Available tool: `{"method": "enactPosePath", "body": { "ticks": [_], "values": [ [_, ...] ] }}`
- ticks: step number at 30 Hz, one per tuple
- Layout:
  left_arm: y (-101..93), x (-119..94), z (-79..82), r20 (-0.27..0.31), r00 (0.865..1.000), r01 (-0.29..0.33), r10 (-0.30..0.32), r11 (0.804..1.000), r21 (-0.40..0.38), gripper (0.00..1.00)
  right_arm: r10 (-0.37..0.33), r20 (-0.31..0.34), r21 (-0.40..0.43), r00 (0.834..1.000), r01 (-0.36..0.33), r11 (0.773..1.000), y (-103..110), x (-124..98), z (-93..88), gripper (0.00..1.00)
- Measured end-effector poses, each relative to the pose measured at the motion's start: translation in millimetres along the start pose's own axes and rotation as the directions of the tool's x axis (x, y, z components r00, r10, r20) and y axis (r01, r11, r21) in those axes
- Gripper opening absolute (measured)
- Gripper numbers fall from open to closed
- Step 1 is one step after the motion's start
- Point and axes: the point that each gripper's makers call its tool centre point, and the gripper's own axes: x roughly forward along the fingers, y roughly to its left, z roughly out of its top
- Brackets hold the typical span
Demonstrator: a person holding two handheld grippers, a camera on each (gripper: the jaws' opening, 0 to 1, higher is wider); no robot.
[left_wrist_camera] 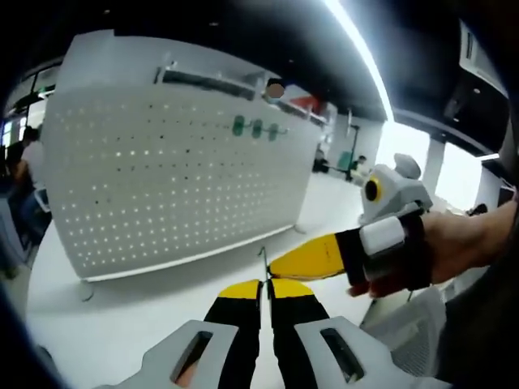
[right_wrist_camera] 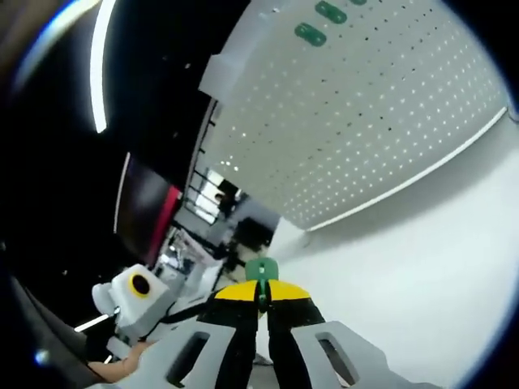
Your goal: Insert the hook assembly into the mounting plate slot until the hook locks in place.
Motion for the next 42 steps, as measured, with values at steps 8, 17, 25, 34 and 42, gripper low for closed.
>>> {"method": "enactPosePath", "body": {
  "ticks": [8,17,25,34,42],
  "values": [
    [-2.2,0.2,5.9,0.007,1.0,0.009,-0.009,1.0,0.028,0.04,-0.008,0.006,-0.103,1.0,0.008,0.995,5.9,-3.0,5.6,0.0],
    [-0.2,-1.0,2.0,-0.028,1.0,0.003,-0.004,0.999,-0.035,0.21,-0.026,0.008,-0.231,1.0,0.027,0.973,13.7,-2.7,10.1,0.0],
    [-7.9,-1.5,10.7,-0.009,0.999,0.04,-0.041,0.997,-0.072,0.4,-0.021,0.013,-0.365,1.0,0.024,0.931,28.0,-3.1,23.3,0.0],
    [-14.4,-2.2,6.2,-0.011,0.998,0.065,-0.066,0.995,-0.07,0.58,-0.031,0.012,-0.469,0.999,0.033,0.883,32.7,-2.3,27.0,0.0],
    [-26.3,-14.6,10.3,0.025,0.994,0.113,-0.111,0.988,-0.107,0.72,-0.072,0.01,-0.6,0.997,0.063,0.798,29.6,-3.8,28.2,0.0]
  ]
}}
